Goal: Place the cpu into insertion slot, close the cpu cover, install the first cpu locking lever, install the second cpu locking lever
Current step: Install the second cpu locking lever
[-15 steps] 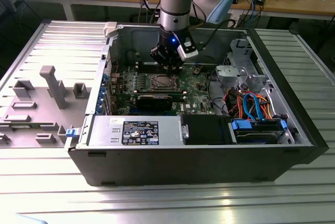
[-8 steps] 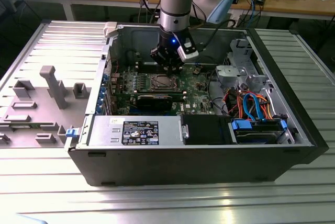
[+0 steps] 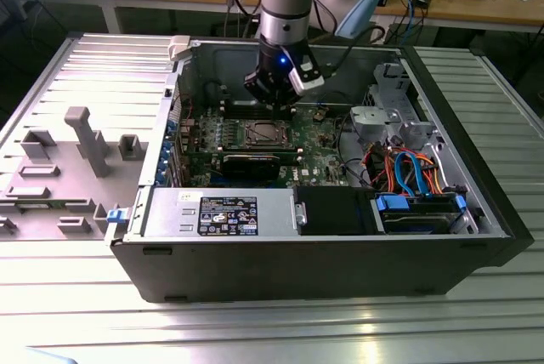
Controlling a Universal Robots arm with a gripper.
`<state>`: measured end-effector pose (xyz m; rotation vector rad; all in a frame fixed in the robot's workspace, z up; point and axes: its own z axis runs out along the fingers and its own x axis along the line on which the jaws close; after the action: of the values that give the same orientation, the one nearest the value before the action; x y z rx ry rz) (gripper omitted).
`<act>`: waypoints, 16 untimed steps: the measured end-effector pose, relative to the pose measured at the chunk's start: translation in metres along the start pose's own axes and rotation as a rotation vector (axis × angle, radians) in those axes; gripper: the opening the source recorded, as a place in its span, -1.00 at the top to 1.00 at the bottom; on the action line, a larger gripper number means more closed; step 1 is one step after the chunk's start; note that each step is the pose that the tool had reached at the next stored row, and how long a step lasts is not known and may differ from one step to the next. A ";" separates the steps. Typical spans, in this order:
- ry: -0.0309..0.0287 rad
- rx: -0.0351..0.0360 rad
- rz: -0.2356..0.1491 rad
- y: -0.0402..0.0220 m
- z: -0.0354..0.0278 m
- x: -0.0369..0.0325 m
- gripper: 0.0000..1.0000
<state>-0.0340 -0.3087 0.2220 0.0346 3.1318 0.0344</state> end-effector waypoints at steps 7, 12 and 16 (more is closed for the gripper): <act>-0.0008 0.0350 0.000 -0.0002 -0.0071 -0.0001 0.79; -0.0006 0.0366 -0.035 -0.0046 -0.0054 0.0000 0.79; -0.0006 0.0363 -0.056 -0.0061 -0.0054 0.0010 0.79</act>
<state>-0.0352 -0.3149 0.2273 -0.0530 3.1308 -0.0230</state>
